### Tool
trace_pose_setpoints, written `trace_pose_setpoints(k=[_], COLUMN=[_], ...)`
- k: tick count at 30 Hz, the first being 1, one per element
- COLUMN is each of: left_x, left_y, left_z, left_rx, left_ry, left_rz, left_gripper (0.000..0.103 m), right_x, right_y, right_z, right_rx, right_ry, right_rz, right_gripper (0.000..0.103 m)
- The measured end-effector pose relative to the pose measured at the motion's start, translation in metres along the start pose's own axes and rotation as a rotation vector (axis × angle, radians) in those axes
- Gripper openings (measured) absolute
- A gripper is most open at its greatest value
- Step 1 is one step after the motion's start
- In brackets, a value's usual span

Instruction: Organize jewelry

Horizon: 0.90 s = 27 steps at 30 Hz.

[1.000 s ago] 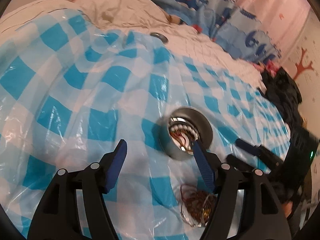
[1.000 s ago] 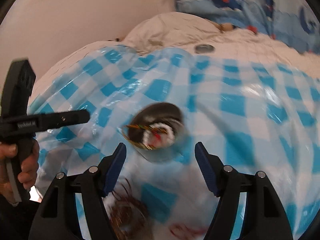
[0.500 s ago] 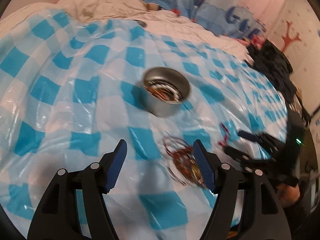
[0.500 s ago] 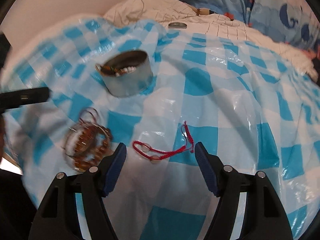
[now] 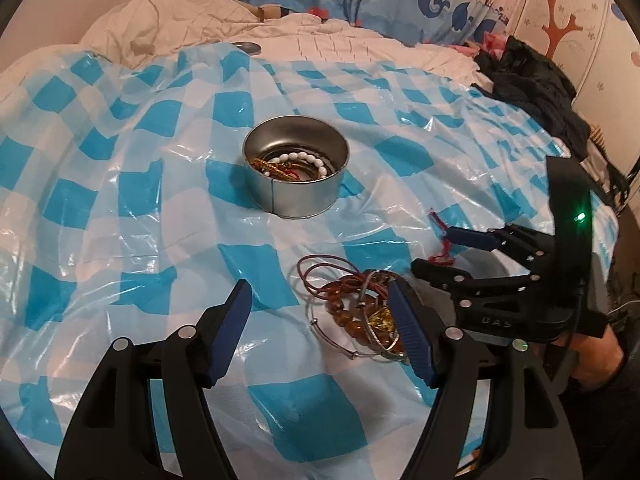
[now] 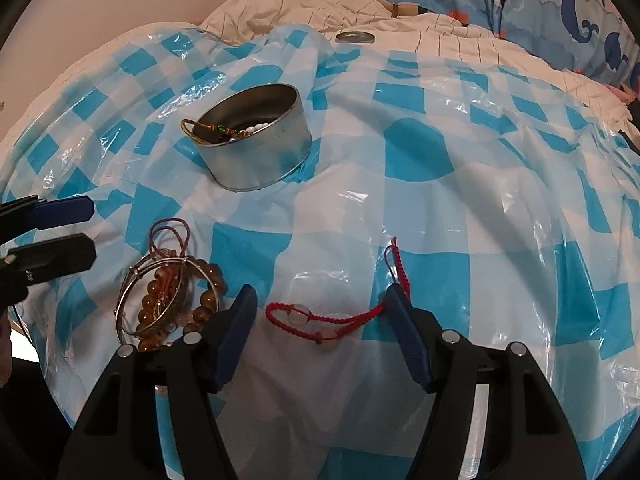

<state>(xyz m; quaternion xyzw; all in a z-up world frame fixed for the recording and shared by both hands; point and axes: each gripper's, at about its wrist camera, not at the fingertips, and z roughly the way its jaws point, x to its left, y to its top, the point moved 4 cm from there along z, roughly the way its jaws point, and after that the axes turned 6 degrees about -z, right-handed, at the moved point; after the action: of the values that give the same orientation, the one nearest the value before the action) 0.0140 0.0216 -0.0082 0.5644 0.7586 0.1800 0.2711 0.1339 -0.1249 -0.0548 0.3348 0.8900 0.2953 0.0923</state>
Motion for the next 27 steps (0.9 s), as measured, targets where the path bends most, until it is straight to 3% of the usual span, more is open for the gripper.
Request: trace_pose_setpoints(k=[10,27], left_x=[-0.0083,-0.0095], left_y=[-0.0011,-0.0014], left_z=[0.0015,0.003], left_rx=[-0.015,-0.025], left_ry=[0.09,0.14], left_rz=[0.075,0.098], left_gripper=[0.073,0.08], right_x=[-0.0002,-0.005], right_y=[-0.0001,-0.0033], right_z=[-0.0014,0.0026], right_rx=[0.003,0.021], right_ry=[-0.002,-0.011], right_rz=[0.004,0.012], right_gripper=[0.065,0.065])
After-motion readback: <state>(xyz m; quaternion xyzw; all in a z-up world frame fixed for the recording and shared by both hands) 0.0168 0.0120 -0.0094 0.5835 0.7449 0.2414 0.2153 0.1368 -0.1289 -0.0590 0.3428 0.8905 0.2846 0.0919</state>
